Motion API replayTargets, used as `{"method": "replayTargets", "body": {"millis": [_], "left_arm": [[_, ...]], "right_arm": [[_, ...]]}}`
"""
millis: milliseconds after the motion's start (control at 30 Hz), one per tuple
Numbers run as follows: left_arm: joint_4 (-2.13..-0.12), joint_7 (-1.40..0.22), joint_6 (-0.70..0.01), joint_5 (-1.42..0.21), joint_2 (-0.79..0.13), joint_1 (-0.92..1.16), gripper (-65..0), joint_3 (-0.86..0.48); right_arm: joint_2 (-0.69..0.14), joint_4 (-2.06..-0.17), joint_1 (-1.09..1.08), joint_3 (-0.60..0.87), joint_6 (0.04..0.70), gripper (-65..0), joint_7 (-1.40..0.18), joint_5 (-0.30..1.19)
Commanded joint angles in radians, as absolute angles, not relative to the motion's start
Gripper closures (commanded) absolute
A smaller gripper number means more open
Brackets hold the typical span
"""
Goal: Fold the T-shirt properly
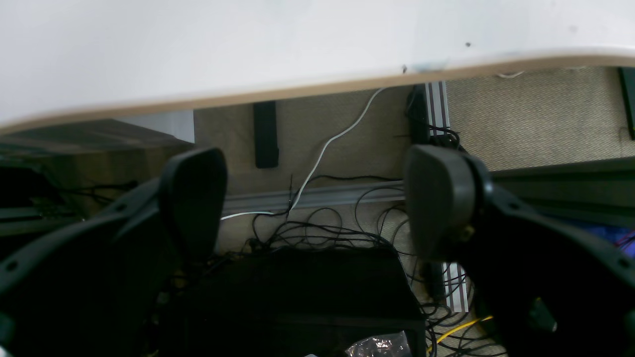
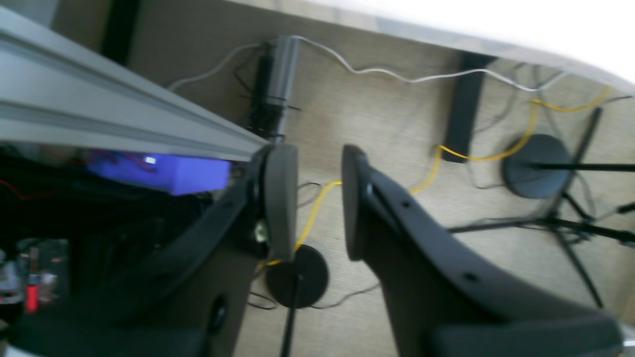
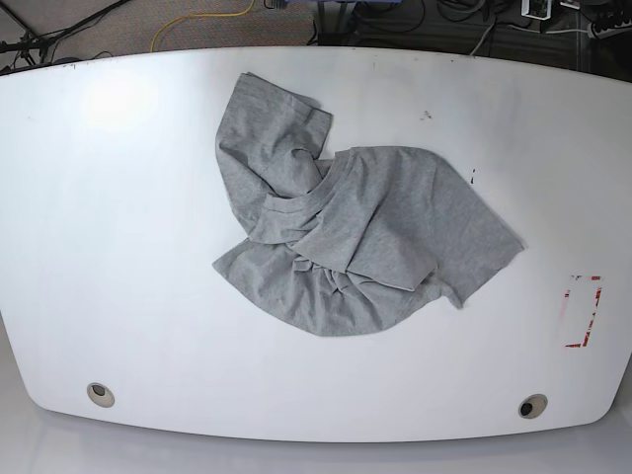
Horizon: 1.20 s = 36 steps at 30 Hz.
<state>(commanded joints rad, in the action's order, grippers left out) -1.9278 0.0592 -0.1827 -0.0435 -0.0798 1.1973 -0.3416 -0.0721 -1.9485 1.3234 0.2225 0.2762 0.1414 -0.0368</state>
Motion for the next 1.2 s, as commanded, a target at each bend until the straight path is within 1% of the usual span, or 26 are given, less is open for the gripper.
{"method": "replayTargets", "body": {"millis": [400,600,933,1000,1200], "left_arm": [[-1.923,0.060,-0.183,-0.046,-0.080,1.146,-52.8,-0.334],[-1.929,0.055,-0.180,-0.049,-0.076,1.096,-52.9,-0.334],[-1.937,0.048,-0.180,-0.058,-0.080,1.053,-52.6,-0.341],[-1.944,0.035,-0.180,-0.051,-0.085,1.026,-52.5,-0.346],[-1.953,0.022,-0.181,-0.045,-0.084,1.005,-52.3,-0.353]], "right_arm": [[-0.084,-1.968,1.269,0.254,0.276,-16.8,0.128,-0.043],[-0.084,-1.981,1.239,0.233,0.278,-20.3,0.115,-0.044],[-0.076,-1.992,1.231,0.229,0.276,-21.2,0.117,-0.045],[-0.064,-1.993,1.227,0.214,0.276,-23.7,0.119,-0.043],[-0.046,-2.000,1.218,0.213,0.276,-26.3,0.120,-0.044]]}}
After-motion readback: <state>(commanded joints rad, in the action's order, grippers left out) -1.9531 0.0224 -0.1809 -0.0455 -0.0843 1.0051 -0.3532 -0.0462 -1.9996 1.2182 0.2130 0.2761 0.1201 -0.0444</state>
